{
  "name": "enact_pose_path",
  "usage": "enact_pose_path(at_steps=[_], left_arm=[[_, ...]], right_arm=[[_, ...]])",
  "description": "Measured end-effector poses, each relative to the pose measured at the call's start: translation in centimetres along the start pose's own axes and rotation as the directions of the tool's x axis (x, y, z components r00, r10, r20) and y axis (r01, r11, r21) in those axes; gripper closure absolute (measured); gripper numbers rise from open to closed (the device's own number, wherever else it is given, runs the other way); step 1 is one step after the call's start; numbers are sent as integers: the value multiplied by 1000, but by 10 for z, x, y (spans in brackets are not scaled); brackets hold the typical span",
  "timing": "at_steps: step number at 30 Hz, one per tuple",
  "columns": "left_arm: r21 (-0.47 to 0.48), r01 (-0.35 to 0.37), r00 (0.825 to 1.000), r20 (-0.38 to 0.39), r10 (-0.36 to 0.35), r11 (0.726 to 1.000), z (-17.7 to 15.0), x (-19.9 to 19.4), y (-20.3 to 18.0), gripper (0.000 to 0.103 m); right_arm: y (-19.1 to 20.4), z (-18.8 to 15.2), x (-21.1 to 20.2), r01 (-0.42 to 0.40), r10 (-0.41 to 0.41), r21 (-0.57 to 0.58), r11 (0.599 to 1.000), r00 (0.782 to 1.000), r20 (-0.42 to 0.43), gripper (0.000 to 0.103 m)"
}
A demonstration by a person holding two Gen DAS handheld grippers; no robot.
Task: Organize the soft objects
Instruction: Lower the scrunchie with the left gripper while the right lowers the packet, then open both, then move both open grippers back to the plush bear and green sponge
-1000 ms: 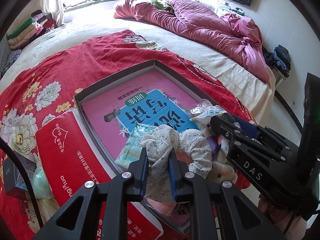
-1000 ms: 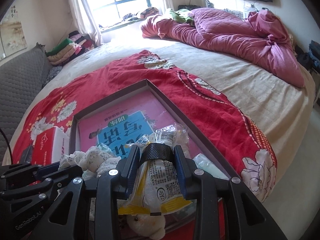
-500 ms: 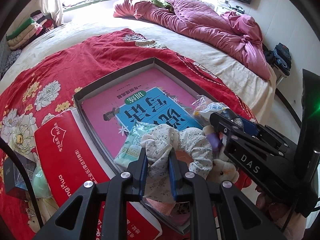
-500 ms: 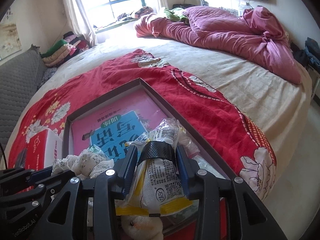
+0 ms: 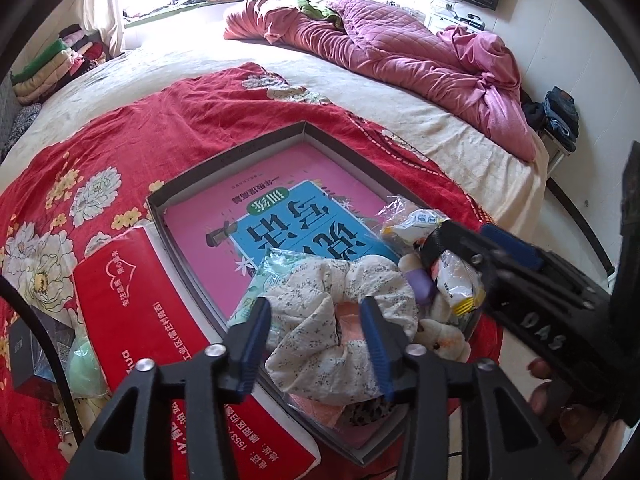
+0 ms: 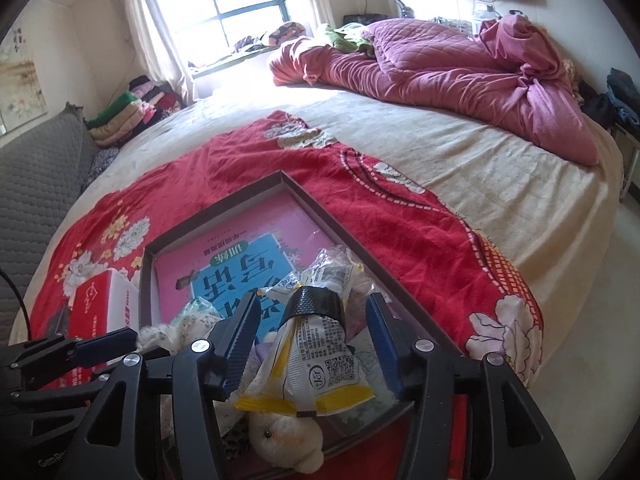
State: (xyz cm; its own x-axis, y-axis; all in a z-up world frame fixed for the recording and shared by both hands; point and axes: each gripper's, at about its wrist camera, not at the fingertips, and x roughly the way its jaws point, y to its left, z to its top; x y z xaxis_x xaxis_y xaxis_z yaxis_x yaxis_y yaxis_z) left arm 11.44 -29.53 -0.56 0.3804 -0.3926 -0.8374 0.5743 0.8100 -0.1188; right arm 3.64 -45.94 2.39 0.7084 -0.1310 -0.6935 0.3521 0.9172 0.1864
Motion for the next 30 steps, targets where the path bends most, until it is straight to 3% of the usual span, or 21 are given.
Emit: enact_pose_path(at_steps=[4,7,12,13,18,25,30], left_arm=[[-2,8,1000,13,-8,1000,1,-6,0,47],[-7,2,1000,28,-2,1000,0,-15,1,36],[-17,-15,998,63,16,1000,-6,-40,8,36],[-19,-21,997,70,22,1000,-7,-44,11,35],[-51,-88,993,81,91,995,-26,-75,35,34],[-147,-155,983,75,167,977,-53,-111,87,34],[-198,-180,975,93,201,964,-68,-135,115,34]], right_arm=[[-6,6,-17,3,-4,26,1000,999,35,46],[-7,9,-27,-3,1,33,999,999,54,46],[9,12,-42,-22,22,4,1000,997,69,44],[13,13,-44,-28,28,-6,1000,997,69,39],[45,16,-65,-62,71,-96,993,993,91,35],[103,9,-86,-176,193,-189,966,978,74,34],[144,2,-98,-195,217,-258,946,974,62,33]])
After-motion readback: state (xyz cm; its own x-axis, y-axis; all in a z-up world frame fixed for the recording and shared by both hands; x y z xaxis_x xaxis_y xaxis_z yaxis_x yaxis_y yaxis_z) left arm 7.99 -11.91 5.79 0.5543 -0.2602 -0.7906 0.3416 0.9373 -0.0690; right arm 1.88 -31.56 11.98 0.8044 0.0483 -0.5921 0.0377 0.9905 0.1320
